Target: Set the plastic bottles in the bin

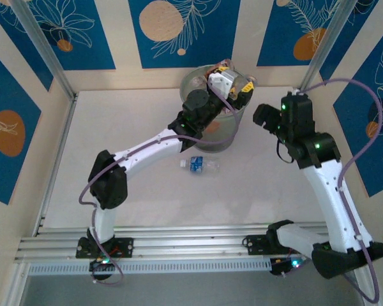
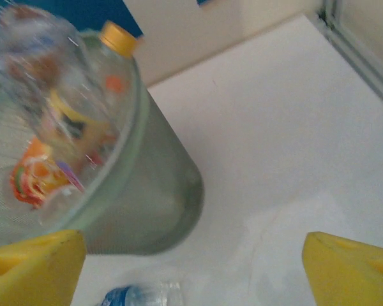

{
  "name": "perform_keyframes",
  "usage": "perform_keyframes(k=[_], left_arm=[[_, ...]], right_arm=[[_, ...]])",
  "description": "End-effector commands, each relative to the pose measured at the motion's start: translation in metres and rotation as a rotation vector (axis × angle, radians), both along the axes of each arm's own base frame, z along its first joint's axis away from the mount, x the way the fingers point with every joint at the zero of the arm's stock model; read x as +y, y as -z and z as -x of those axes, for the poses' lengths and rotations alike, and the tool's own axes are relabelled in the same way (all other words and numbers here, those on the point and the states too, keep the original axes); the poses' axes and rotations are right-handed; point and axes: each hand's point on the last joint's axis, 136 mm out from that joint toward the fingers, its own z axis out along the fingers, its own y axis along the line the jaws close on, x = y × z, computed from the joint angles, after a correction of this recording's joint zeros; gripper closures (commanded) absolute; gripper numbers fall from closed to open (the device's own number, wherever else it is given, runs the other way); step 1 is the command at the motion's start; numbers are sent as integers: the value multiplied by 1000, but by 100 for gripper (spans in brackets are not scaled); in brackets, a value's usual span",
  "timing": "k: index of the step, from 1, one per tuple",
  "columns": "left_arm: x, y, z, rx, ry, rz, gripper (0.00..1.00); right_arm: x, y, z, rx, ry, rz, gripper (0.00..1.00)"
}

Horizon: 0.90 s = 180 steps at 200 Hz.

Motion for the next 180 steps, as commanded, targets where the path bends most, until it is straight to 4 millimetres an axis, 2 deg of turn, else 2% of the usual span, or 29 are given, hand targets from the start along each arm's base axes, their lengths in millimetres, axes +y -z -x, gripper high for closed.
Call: perform_keyframes(k=[1, 22, 43, 59, 81, 101, 132, 180], left_arm=[[35, -30, 8, 34, -77, 86, 13], [66, -25, 10, 96, -163, 85, 9], [99, -11, 13, 190, -258, 82, 3], [124, 7, 18, 278, -313, 80, 2], [150, 42, 27, 412, -370, 44, 1], [163, 75, 38, 502, -379, 1, 1], [184, 119, 54, 600, -418, -58, 1], [212, 160, 70, 676, -475, -102, 1]], right_arm=[[10, -38, -23, -97, -50, -1, 18], [17, -55, -40, -123, -69, 5, 20], [20, -64, -53, -135, -53, 8, 23], [19, -63, -56, -138, -21, 40, 24], [26, -62, -57, -157, -37, 44, 29], [28, -61, -61, -178, -25, 22, 30], [18, -60, -73, -213, 66, -14, 26], [16, -51, -98, -228, 130, -149, 21]])
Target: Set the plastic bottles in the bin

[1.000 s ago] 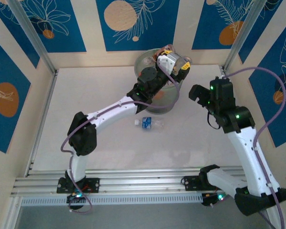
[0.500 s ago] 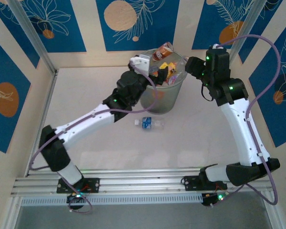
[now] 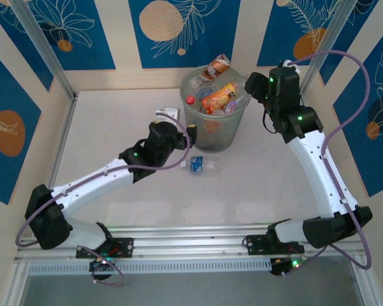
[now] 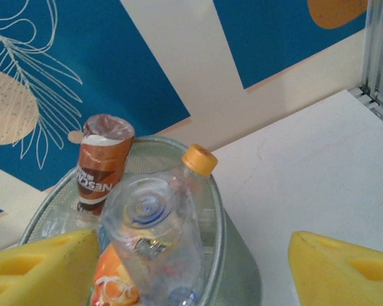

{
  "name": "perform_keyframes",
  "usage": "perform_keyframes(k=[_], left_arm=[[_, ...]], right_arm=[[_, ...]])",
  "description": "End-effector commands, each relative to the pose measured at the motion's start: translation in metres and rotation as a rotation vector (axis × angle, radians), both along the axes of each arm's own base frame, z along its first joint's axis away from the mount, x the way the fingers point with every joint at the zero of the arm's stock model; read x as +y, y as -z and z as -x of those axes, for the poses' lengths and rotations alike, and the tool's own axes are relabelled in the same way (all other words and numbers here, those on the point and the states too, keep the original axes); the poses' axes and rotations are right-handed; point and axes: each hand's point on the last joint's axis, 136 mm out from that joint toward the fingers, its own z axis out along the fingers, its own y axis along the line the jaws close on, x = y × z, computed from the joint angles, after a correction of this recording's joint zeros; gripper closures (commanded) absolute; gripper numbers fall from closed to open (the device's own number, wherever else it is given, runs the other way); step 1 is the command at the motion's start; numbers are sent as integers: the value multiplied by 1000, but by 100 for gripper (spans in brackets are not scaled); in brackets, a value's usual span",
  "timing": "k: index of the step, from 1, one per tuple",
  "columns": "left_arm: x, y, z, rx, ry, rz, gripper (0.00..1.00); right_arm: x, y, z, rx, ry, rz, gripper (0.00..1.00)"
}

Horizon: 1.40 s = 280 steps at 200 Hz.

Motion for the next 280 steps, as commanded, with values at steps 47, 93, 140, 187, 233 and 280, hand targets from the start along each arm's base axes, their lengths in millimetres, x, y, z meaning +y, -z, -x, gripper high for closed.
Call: perform_keyframes(k=[47, 93, 140, 187, 233, 280], left_arm=[[37, 38, 18, 92, -93, 4, 1], [44, 64, 24, 148, -116, -12, 1], [44, 70, 23, 160, -128, -17, 1], [42, 72, 20, 166, -136, -17, 1], [40, 76, 18, 177, -142, -14, 1], [41, 77, 16, 181, -152, -16, 1]], right_arm=[[-1, 2, -45, -1, 78, -91, 20], [-1, 31, -51, 107, 79, -64, 24], [5, 71, -39, 202, 37, -23, 34], [11, 82, -29, 228, -7, 94, 34], [33, 89, -26, 217, -110, 200, 35], [47, 55, -25, 156, -127, 400, 35]])
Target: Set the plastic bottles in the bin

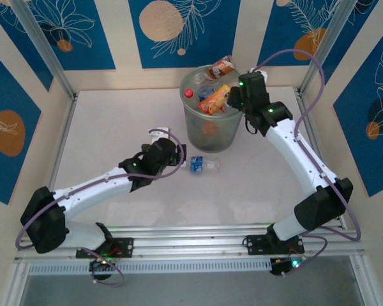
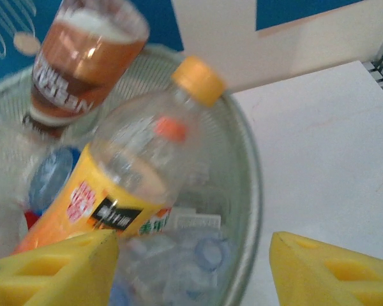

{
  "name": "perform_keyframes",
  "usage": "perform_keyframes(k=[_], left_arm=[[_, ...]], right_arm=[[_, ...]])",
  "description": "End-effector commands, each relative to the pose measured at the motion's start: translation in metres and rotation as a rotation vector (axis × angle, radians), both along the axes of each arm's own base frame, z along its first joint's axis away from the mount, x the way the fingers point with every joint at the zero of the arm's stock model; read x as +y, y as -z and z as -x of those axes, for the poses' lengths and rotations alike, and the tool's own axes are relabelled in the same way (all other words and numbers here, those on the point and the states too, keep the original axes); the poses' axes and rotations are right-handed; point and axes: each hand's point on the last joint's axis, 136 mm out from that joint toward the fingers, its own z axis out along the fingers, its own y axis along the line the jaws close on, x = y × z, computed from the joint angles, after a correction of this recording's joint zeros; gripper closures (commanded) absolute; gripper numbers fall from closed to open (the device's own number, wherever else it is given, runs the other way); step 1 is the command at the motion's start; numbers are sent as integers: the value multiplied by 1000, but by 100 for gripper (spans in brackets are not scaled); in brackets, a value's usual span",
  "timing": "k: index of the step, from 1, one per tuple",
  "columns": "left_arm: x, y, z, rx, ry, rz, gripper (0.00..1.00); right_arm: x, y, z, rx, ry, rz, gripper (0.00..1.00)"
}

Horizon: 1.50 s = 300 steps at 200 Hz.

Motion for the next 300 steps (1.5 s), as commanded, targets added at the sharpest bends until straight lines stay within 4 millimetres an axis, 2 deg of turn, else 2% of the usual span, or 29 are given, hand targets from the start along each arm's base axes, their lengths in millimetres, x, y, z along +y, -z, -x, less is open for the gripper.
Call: perform_keyframes(k=[1, 30, 62, 90, 111, 128, 165, 189, 212, 227, 248, 264, 300], left_arm=[[6, -6, -7, -8, -45, 7, 1], [5, -8, -8, -13, -46, 15, 1], [2, -6, -9, 2, -37, 23, 1], [3, 1, -6, 36, -43, 28, 1], [0, 12, -3, 98, -33, 40, 1], [-3, 29, 2, 168, -28, 45, 1], [-3, 66, 12, 297, -52, 125, 1], [3, 87, 12, 369, -82, 206, 1], [13, 88, 10, 373, -101, 211, 0], [22, 86, 7, 364, -122, 215, 0], [40, 81, 2, 348, -161, 235, 0], [53, 74, -2, 326, -185, 243, 1], [78, 58, -6, 278, -233, 243, 1]], right_arm=[[-3, -23, 1, -39, -12, 146, 35], [-10, -25, 2, -29, 21, 141, 35], [-23, -8, 2, 41, 62, 103, 35], [-12, 10, 5, 72, 3, 68, 35], [-11, 16, 9, 95, -5, 61, 34], [-9, 11, 10, 93, -24, 58, 34], [-2, -17, 19, 61, -78, 44, 26], [9, -30, 38, 44, -134, 44, 20], [25, -31, 67, 40, -212, 71, 14], [41, -22, 91, 37, -299, 103, 9], [66, 4, 124, 64, -469, 139, 4], [84, 33, 148, 100, -604, 190, 0], [116, 112, 192, 268, -878, 321, 1]])
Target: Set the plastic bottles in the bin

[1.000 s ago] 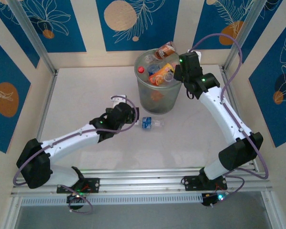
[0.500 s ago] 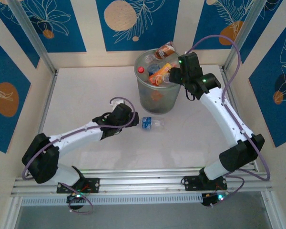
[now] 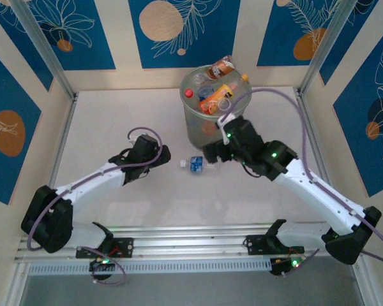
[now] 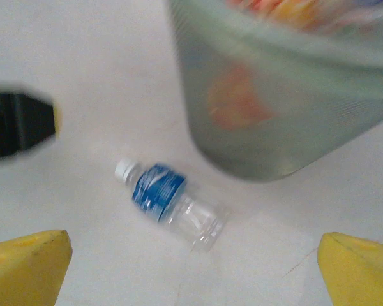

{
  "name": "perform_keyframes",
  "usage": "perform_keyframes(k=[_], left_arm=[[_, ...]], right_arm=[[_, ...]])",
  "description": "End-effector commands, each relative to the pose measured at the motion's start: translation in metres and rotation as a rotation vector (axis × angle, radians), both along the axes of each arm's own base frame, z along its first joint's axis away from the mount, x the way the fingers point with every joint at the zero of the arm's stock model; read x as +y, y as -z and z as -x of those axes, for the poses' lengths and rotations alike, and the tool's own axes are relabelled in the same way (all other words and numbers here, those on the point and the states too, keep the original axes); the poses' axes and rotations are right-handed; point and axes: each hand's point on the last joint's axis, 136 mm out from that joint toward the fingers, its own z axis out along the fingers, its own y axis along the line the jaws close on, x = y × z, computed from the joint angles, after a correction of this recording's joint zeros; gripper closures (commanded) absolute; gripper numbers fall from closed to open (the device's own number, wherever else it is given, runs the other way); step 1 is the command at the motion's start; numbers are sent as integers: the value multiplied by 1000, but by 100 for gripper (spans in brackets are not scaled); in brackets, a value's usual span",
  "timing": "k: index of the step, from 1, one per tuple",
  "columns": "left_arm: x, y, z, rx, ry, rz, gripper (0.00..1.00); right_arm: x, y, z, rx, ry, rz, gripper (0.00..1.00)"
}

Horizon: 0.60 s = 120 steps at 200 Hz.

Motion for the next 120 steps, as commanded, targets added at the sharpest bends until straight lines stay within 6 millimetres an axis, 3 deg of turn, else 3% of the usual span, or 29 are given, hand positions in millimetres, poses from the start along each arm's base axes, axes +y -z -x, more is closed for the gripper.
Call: perform_keyframes(k=[1, 22, 60, 120], left_arm=[[15, -11, 0, -29, -26, -5, 0], [24, -20, -2, -54, -46, -11, 0], [36, -30, -2, -79, -78, -24, 1], [51, -33, 2, -89, -111, -43, 0]], right_arm=[[23, 49, 28, 91, -222, 110, 1], [31, 76, 28, 120, -279, 203, 1], [52, 100, 16, 127, -409, 252, 1], [61, 145, -17, 213, -454, 374, 0]])
